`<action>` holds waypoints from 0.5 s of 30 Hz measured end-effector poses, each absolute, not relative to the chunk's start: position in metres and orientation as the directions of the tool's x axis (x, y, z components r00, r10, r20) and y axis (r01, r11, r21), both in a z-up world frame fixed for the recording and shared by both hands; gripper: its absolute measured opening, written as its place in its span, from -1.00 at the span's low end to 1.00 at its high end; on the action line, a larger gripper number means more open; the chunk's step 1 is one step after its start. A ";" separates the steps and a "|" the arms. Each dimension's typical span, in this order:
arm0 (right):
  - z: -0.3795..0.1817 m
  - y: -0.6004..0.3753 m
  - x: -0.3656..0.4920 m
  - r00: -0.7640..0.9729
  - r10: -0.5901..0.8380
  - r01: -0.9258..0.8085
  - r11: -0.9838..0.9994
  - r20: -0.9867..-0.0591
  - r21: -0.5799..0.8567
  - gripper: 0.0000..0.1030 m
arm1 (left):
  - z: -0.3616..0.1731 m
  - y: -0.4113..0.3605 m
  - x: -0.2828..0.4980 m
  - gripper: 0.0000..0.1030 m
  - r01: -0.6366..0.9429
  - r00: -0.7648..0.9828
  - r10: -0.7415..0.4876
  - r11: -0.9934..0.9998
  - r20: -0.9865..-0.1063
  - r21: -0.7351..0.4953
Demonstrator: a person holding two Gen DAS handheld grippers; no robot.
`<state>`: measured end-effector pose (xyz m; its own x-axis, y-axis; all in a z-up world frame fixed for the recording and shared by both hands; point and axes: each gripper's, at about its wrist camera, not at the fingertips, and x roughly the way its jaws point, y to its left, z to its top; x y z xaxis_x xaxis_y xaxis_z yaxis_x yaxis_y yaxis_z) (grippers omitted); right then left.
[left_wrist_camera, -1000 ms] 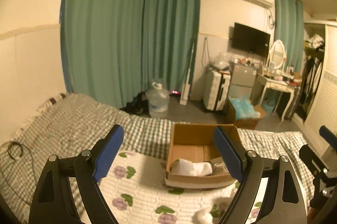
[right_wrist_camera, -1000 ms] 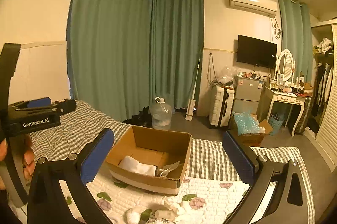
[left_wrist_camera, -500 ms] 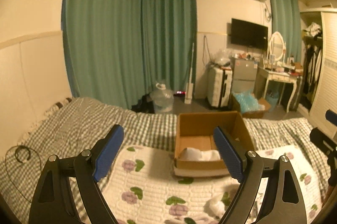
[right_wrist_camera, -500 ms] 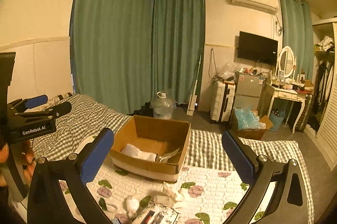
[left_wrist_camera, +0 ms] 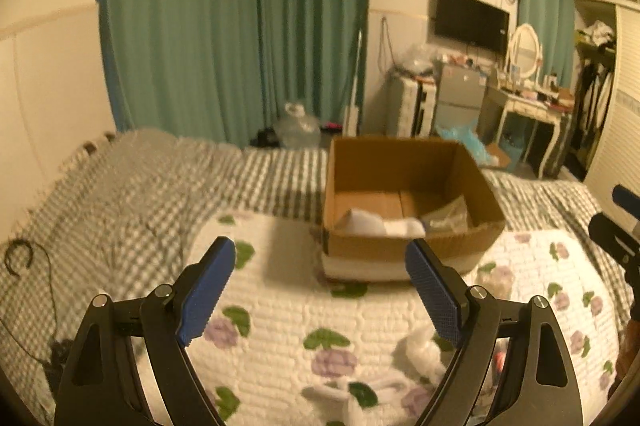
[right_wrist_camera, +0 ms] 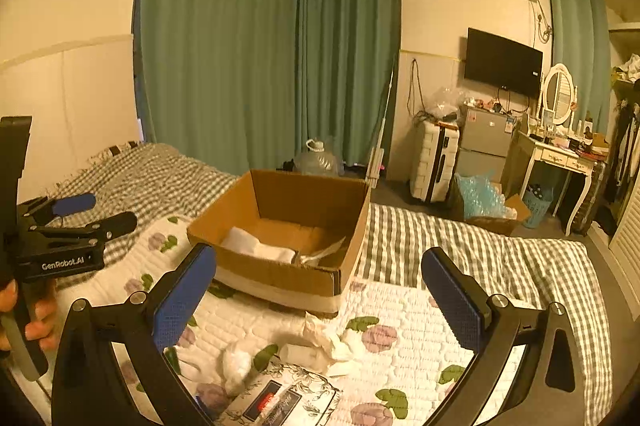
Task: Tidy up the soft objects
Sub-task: 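Withdraw both tools from the box back toward the bed items, then grasp the white fuzzy toy with the left tool while the right tool grasps the lace cloth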
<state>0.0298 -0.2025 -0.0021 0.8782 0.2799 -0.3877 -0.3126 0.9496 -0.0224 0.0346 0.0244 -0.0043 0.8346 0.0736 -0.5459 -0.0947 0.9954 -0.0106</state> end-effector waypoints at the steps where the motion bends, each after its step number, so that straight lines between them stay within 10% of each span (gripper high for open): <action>1: -0.005 -0.201 0.033 0.876 0.278 -0.313 0.950 -0.394 -0.026 1.00 | -0.010 0.024 0.035 0.71 -0.091 0.828 0.069 0.996 -0.557 -0.012; 15: -0.077 -0.198 0.097 0.807 0.226 -0.292 0.956 -0.545 -0.036 1.00 | -0.097 0.011 0.039 0.71 0.033 0.685 0.019 0.998 -0.728 0.056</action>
